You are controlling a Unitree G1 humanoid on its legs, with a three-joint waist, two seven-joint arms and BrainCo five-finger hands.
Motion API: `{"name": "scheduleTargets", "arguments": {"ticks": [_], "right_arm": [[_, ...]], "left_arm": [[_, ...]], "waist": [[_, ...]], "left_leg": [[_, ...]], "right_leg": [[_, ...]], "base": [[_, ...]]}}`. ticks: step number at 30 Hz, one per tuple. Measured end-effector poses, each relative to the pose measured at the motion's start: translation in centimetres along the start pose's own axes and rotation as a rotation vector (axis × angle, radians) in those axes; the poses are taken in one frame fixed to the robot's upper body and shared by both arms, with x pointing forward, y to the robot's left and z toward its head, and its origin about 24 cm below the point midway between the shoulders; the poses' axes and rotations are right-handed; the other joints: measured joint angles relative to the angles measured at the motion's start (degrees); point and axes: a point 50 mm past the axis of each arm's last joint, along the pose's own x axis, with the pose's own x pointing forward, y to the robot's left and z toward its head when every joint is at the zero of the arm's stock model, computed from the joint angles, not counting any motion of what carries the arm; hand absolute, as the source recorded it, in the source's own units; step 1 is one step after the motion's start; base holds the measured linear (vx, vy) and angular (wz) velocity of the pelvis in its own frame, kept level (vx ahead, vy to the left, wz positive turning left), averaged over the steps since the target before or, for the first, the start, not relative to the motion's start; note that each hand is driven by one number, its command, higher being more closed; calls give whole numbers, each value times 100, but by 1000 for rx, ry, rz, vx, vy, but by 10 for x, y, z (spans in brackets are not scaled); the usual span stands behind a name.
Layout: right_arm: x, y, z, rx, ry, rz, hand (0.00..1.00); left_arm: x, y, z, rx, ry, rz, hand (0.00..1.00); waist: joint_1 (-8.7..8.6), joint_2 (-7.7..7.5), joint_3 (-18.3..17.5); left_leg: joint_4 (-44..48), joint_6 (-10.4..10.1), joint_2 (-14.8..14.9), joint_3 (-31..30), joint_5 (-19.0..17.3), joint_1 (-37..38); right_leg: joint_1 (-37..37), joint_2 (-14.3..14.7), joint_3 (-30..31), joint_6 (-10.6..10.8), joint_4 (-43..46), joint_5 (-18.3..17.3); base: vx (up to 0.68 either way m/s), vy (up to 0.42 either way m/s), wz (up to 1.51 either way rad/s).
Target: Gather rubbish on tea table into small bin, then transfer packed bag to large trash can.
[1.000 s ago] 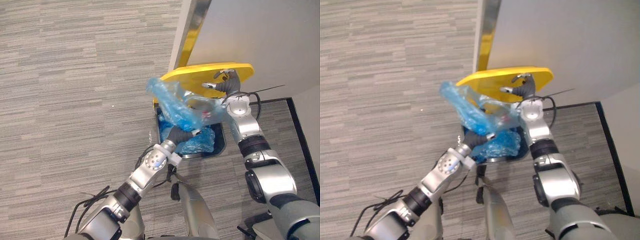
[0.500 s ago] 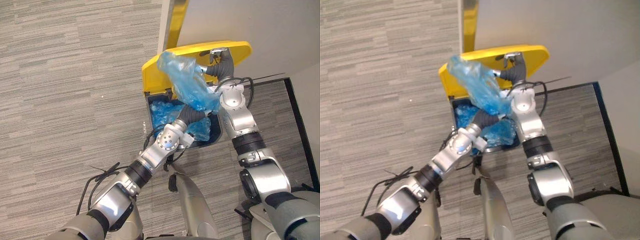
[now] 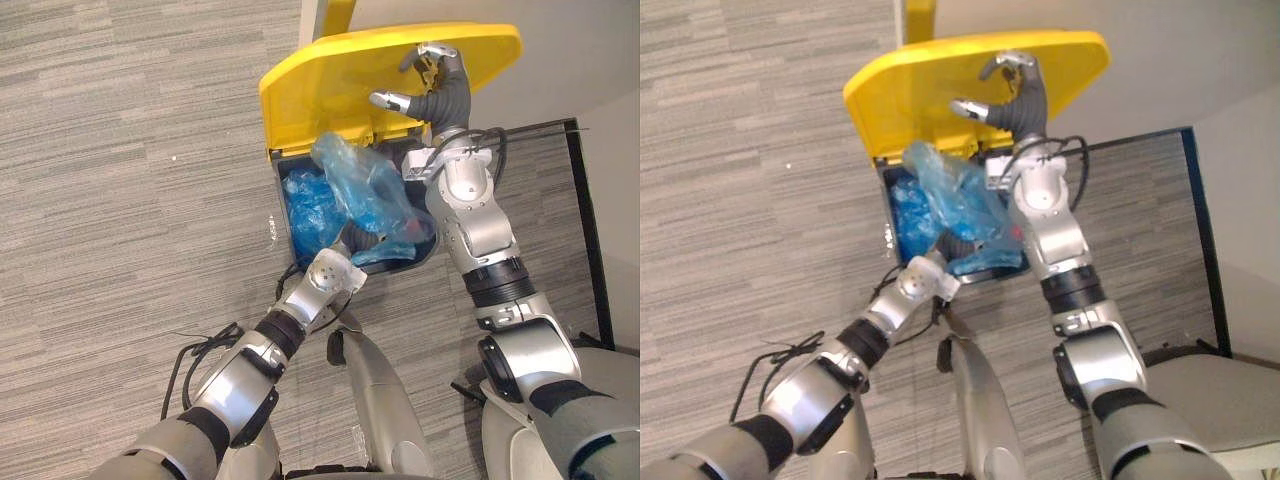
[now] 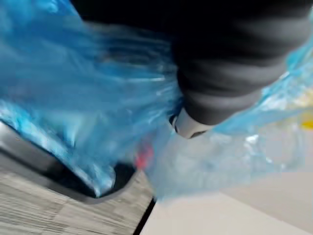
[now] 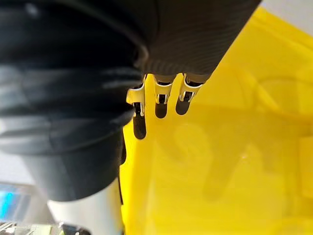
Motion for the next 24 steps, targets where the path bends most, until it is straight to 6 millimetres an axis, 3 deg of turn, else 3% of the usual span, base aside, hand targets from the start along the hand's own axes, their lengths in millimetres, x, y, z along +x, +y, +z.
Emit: {"name": "scheduleTargets", "arguments": {"ticks": [2,3,18,21,24], "right_arm": [[0,1,1,0,-5,3,0],[0,0,1,-4,-6,2,0],[-1,5,-2,-20,6,16,0],[-7,5,-11,-19,43,13,0],[-23,7,-32,-17,115,19,0]], "left_arm": [[-1,5,-5,-5,23,26,100],[-1,6,-6,-5,29,33,0],[-2,15,-10,66,50,125,0],[-2,17,-5,110,33,140,0],[-8,22,-9,94,35,179,0]], "waist": [[-7,1,5],[-10,1,5],[6,5,6],[66,6,6],[103,17,5]], "left_leg": [[-5,-32,31,11,17,15],[-8,-36,35,11,19,22],[64,-23,34,17,13,47],[88,-41,1,-2,23,148],[65,0,-3,-53,4,392]], "right_leg": [[-2,23,-2,-11,22,7],[-3,24,-3,-6,39,1],[-11,17,0,-13,175,-23],[79,-9,-18,-23,246,-48],[349,-28,-83,-49,256,-104]], "base": [[49,-4,-4],[34,-3,0],[0,0,0],[7,6,5],[-19,0,12]]}}
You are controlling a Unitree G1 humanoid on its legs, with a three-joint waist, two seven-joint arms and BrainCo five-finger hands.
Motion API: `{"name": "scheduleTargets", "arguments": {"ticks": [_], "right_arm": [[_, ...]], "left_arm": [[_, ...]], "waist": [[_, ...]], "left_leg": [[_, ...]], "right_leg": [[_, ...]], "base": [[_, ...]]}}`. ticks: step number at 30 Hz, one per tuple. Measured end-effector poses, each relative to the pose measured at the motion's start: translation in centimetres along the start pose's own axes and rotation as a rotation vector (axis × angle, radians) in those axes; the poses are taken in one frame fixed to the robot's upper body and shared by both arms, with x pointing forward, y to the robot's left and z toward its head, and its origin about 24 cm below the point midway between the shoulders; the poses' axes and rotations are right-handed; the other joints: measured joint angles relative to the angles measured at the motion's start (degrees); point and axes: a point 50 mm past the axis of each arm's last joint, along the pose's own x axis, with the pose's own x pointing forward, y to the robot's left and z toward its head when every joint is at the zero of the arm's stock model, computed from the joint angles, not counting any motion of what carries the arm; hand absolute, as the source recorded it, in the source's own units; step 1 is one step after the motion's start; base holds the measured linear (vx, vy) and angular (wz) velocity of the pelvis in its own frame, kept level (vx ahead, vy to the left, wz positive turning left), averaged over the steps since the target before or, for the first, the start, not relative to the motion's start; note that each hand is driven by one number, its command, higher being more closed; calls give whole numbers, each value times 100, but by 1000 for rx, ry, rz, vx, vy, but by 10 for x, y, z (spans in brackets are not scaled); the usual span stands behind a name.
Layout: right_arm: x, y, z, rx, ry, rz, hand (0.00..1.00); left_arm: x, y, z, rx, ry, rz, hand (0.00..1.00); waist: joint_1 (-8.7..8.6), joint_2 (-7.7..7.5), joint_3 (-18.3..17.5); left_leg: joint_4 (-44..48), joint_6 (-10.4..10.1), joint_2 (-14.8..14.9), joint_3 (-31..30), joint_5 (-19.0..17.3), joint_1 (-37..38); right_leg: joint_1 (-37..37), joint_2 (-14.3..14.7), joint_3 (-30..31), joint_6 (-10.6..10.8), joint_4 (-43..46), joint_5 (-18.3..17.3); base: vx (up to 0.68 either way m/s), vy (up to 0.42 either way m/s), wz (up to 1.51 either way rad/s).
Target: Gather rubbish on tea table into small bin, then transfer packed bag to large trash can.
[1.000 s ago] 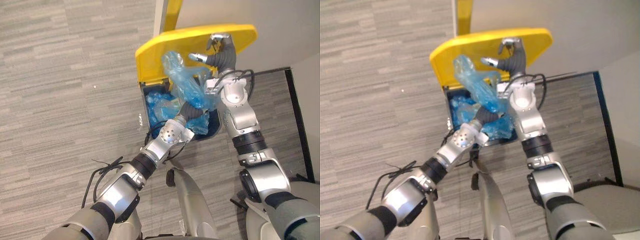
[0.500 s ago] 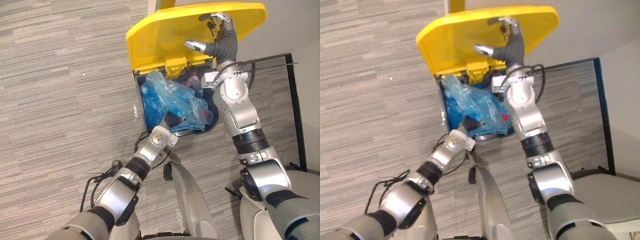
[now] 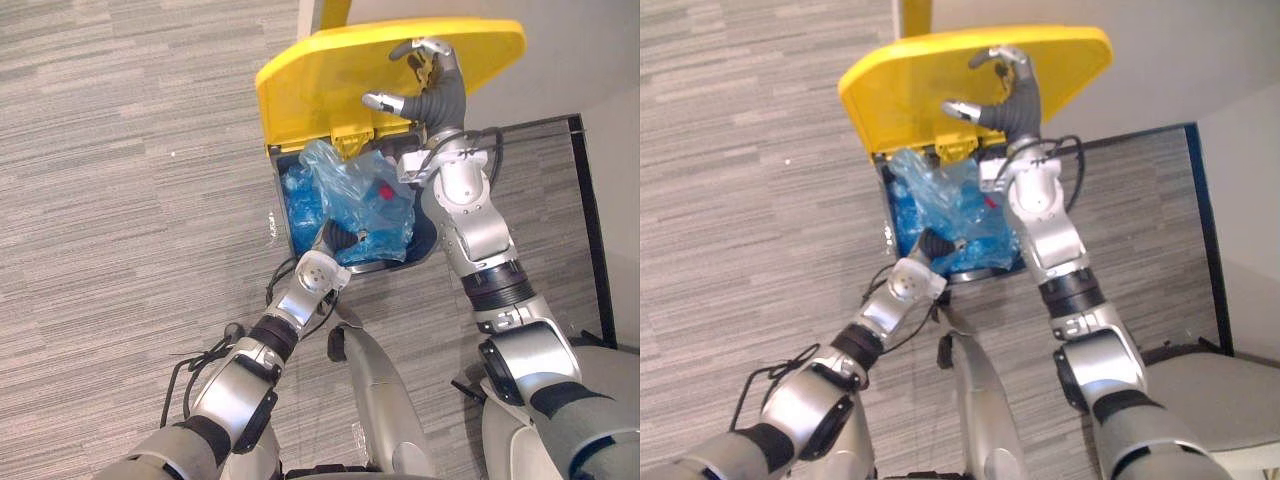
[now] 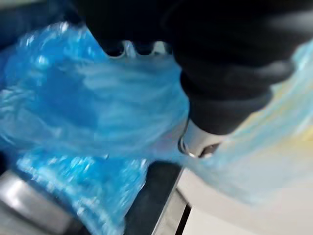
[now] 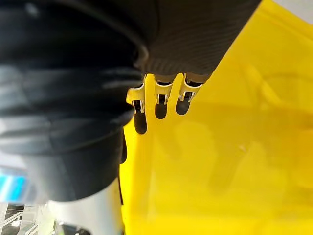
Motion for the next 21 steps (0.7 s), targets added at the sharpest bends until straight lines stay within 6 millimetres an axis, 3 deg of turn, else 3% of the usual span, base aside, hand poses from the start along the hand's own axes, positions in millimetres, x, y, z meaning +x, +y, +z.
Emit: {"name": "scheduleTargets", "arguments": {"ticks": [5,12,15,21], "right_arm": [[-30,-7,-32,-9,96,-26,0],[-77,-11,-86,-11,311,-59,0],[-109,-13,-122,-40,482,-59,0],[-162,-11,-159,-23,694,-75,0]], "left_arm": [[-14,1,-13,-28,10,34,0],[-44,10,-61,-58,149,54,0],[-65,14,-89,-65,231,47,0],[-123,32,-155,-160,473,93,0]], "waist": [[144,32,-16],[270,121,-124],[291,254,-290],[294,279,-381]], "left_leg": [[-225,144,-78,37,92,372],[-711,188,-277,40,290,985],[-895,233,-373,49,332,1273],[-990,245,-488,60,329,1828]], "right_leg": [[351,-136,-69,53,-12,-73],[817,-279,-72,152,-99,-145],[1027,-355,-66,223,-104,-195],[1503,-433,-19,303,-77,-268]], "base": [[-30,-14,20],[10,-4,10],[43,13,5],[24,17,0]]}}
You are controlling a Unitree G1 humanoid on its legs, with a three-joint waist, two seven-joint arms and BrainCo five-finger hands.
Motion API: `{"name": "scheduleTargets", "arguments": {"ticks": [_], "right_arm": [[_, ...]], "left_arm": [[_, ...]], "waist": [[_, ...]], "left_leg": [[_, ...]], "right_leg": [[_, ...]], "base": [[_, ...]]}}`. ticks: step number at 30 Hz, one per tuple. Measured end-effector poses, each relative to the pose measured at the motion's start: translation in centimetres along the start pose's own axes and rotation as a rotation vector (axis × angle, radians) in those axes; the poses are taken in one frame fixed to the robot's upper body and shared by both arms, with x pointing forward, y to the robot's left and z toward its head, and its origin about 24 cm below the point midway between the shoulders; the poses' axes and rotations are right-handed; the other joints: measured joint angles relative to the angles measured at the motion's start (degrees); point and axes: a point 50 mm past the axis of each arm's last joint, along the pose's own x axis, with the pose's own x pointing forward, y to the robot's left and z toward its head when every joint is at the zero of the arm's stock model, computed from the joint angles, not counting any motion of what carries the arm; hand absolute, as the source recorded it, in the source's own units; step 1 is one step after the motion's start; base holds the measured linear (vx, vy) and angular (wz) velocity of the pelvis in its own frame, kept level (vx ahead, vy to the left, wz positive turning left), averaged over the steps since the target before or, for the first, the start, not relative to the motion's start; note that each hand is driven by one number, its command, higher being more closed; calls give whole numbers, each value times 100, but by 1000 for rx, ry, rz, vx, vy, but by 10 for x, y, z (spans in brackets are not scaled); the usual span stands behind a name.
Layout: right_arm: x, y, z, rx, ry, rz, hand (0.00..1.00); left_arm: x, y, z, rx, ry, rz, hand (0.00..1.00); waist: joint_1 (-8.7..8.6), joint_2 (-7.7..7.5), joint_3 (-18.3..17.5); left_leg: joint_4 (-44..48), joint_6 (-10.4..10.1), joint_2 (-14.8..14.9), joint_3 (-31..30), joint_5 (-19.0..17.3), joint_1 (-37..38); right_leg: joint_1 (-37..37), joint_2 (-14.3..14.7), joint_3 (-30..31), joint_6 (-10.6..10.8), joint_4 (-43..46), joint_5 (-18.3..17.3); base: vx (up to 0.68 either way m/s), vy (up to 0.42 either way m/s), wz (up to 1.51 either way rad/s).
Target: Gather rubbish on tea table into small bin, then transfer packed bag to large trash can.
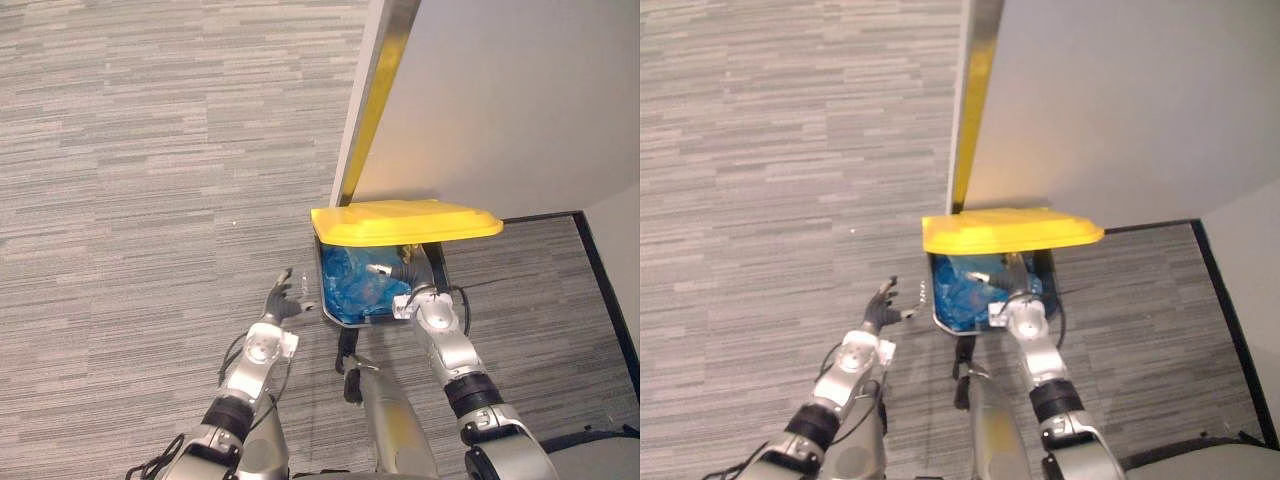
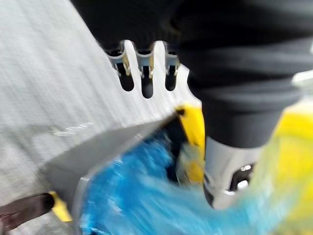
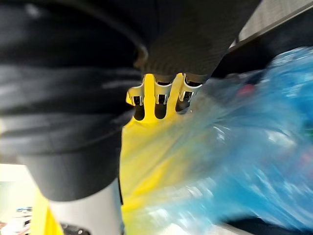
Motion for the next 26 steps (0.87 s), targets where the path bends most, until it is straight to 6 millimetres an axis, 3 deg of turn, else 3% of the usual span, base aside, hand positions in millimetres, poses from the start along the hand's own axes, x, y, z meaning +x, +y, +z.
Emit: {"name": "scheduleTargets", "arguments": {"ticks": [4,6,8,9,10,11,13,14,15,16,17,18,21,26], "right_arm": [[-16,0,-35,-31,117,14,0],[-29,-2,-54,-25,182,7,0],[-49,-7,-78,-28,261,-16,0],[-60,-8,-90,-22,308,-25,0],[-77,-7,-111,-12,392,-29,0],[-92,-6,-127,7,464,-43,0],[-124,-5,-157,49,613,-83,0],[-133,-9,-168,48,675,-97,0],[-133,-13,-168,67,677,-124,0],[-135,-15,-170,77,684,-149,0],[-145,-16,-178,82,731,-167,0],[-147,-19,-182,70,756,-171,0],[-165,-30,-198,73,869,-229,0],[-170,-40,-204,60,921,-254,0]], "left_arm": [[-24,20,-70,-15,275,55,0],[-37,26,-94,-20,372,75,0],[-47,27,-109,-9,440,80,0],[-51,26,-115,-24,468,85,0],[-57,28,-121,-23,491,95,0],[-59,28,-123,-26,502,99,0],[-61,30,-126,-41,519,116,0],[-68,16,-134,-96,562,108,0],[-72,6,-137,-149,583,109,0],[-72,6,-137,-162,583,118,0],[-73,11,-139,-169,589,136,0],[-73,7,-139,-210,600,147,0],[-80,-14,-145,-257,644,109,0],[-84,-10,-151,-259,679,117,0]], "waist": [[7,-5,-66],[-4,-28,-110],[-15,-15,-129],[-39,34,-207],[-90,-12,-281],[-123,-106,-366],[-171,-260,-594],[-93,39,-770],[-100,164,-839],[-187,44,-888],[-195,-157,-1027],[-177,14,-1093],[-179,229,-1449],[-189,316,-1523]], "left_leg": [[21,34,-67,177,-56,371],[153,23,-64,264,-114,397],[241,68,13,251,-122,407],[146,12,121,290,-13,402],[91,-53,115,273,68,441],[97,-62,80,261,72,505],[148,-110,0,267,3,494],[-28,-47,300,267,51,483],[-223,-131,422,500,165,571],[-319,-116,246,562,218,651],[-410,-123,71,648,268,738],[-421,-160,184,636,297,696],[-1245,36,121,638,694,894],[-1997,93,-21,704,1125,1120]], "right_leg": [[289,-8,169,48,-23,30],[310,-16,274,85,14,48],[359,-33,265,313,-1,-111],[214,-30,249,293,426,-340],[-66,-111,334,-24,1814,-623],[-48,-201,381,-24,2539,-788],[219,-143,484,185,2314,-1281],[550,153,415,-37,1468,-1229],[290,30,287,-212,2723,-1569],[517,-264,324,-31,3005,-1695],[1020,-380,413,147,2182,-2338],[1122,-266,311,-57,1899,-2247],[1241,-74,371,-48,1152,-1875],[1374,-18,431,-29,463,-1384]], "base": [[-38,45,-17],[-79,58,-19],[-90,17,-7],[-81,-51,8],[-41,-90,19],[-2,-63,21],[-1,-106,-15],[-29,-117,-80],[-6,-61,-78],[-14,-67,-44],[-15,-89,-14],[-7,-86,-21],[5,-1,-13],[29,57,-6]]}}
